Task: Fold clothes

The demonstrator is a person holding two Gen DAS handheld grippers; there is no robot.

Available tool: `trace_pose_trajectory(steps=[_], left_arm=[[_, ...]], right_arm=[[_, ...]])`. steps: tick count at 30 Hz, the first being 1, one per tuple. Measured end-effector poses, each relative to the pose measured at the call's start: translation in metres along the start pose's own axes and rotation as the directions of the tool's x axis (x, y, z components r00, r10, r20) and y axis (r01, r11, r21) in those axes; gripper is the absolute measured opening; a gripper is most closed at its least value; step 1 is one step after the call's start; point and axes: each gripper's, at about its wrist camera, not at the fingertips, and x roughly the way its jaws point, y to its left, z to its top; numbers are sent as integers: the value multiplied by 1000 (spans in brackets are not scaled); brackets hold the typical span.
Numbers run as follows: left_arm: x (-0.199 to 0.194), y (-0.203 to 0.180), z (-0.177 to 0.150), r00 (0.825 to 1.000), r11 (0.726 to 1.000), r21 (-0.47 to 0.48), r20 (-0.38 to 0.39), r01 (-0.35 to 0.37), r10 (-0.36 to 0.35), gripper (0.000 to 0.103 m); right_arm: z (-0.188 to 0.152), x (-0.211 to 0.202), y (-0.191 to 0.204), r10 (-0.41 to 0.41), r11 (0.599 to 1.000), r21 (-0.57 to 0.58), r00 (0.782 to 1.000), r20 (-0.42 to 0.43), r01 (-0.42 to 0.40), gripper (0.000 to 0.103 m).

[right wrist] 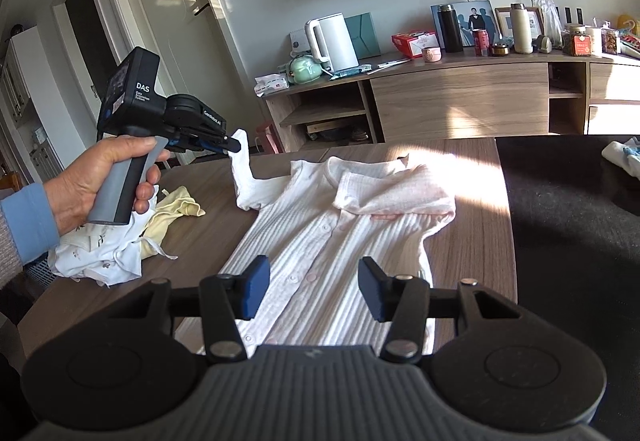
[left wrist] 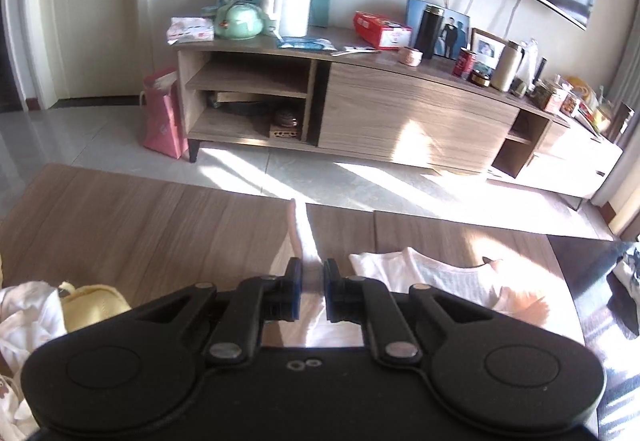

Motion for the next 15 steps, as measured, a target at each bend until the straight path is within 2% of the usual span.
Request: trace_pose_trajectory(steps=[10, 15], left_arm=[[4, -84, -5, 997, 983, 167, -18, 80, -78, 8], [14, -112, -15, 991, 962, 243, -79, 121, -105, 8]], right_arm=[[-5, -11, -23, -11, 999, 52, 1000, 12, 10, 53], [-4, -16, -31, -13, 998, 69, 1000, 29, 11, 53]])
